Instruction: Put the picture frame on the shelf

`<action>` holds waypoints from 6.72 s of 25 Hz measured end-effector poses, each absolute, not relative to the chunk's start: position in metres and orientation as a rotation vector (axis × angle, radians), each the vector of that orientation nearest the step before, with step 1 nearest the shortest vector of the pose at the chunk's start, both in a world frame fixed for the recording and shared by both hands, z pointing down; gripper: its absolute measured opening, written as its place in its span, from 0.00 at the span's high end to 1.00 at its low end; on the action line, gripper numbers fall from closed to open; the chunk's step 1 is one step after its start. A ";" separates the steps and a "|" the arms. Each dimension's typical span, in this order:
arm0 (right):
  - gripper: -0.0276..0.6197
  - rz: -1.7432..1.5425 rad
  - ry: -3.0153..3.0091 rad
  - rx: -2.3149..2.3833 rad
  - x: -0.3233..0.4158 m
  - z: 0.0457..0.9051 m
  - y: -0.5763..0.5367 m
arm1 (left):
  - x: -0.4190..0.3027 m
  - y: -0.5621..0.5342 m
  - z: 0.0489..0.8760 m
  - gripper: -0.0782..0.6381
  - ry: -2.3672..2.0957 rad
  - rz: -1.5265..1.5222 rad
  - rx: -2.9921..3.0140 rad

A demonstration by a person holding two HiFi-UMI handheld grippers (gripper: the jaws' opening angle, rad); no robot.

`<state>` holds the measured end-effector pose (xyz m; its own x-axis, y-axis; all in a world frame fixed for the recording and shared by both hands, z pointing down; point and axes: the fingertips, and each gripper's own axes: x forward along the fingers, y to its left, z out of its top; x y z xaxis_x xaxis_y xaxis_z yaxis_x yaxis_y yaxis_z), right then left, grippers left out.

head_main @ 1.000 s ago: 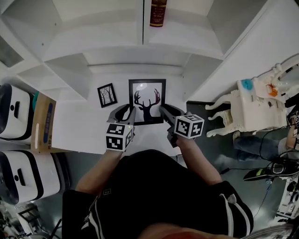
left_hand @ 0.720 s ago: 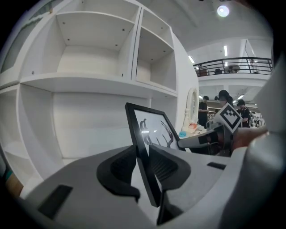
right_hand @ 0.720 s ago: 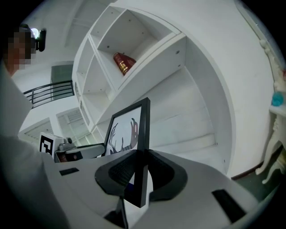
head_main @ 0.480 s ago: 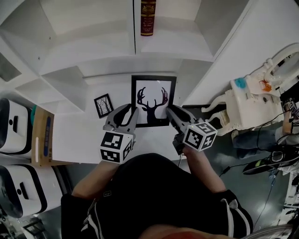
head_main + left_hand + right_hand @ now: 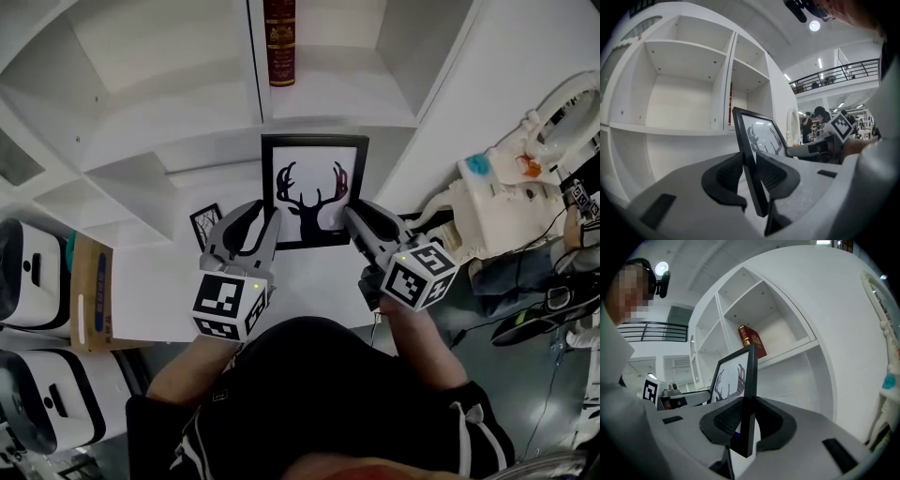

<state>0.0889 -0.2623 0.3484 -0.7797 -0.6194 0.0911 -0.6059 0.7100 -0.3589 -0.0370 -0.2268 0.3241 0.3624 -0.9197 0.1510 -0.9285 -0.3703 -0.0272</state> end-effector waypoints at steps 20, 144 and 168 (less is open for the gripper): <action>0.82 -0.204 2.770 -1.120 0.112 0.242 -0.295 | -0.015 -0.259 0.225 0.76 -1.778 0.065 2.754; 0.81 0.852 2.604 -1.737 0.155 0.220 -0.379 | 0.162 -0.446 0.180 0.85 -1.419 0.301 2.987; 0.88 0.588 2.758 -1.639 0.146 0.268 -0.355 | 0.154 -0.482 0.175 0.88 -1.485 0.305 2.925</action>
<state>0.1459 -0.3551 0.2679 -0.4895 -0.8684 -0.0788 -0.8251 0.4321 0.3639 0.1542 -0.4823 0.1747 0.5791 -0.8097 0.0949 -0.7816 -0.5845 -0.2178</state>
